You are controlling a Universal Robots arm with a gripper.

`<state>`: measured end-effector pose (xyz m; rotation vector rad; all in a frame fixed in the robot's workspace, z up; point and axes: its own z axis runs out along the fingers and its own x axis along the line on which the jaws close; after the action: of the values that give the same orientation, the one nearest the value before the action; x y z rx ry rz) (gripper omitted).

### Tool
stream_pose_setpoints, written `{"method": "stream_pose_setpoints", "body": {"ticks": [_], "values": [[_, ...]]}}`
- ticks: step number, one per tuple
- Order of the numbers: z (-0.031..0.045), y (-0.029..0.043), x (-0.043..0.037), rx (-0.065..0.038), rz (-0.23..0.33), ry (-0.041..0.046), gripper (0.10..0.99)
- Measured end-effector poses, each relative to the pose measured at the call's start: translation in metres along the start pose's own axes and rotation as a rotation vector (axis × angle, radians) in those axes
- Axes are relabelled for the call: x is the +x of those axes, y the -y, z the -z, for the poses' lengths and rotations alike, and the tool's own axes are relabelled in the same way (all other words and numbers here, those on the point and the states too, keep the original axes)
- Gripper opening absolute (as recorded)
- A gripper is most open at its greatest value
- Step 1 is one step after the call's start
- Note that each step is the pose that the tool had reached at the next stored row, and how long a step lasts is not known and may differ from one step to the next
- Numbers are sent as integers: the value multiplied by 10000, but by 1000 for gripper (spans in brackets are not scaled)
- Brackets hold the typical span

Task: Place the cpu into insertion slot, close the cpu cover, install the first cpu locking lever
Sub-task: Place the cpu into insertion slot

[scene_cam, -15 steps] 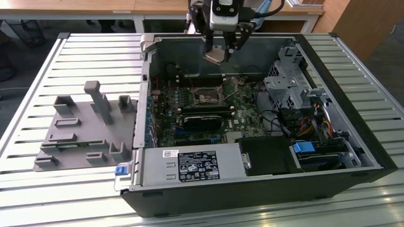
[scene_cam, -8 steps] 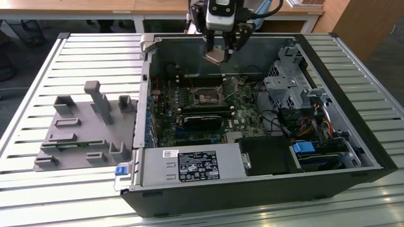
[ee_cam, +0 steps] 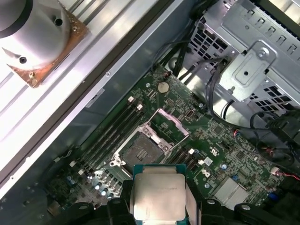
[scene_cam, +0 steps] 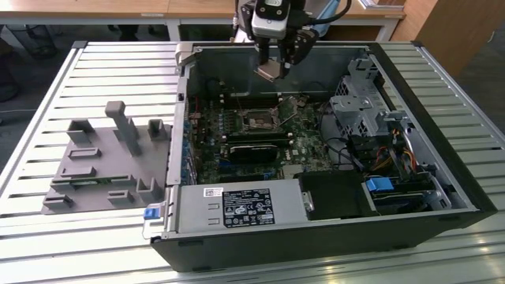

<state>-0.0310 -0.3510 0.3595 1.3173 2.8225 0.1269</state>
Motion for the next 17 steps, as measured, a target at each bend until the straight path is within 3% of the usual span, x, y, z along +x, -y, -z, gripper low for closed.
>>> {"method": "stream_pose_setpoints", "body": {"ticks": [17], "values": [[-15, 1, 0, -20, -2144, 189, 529]]}}
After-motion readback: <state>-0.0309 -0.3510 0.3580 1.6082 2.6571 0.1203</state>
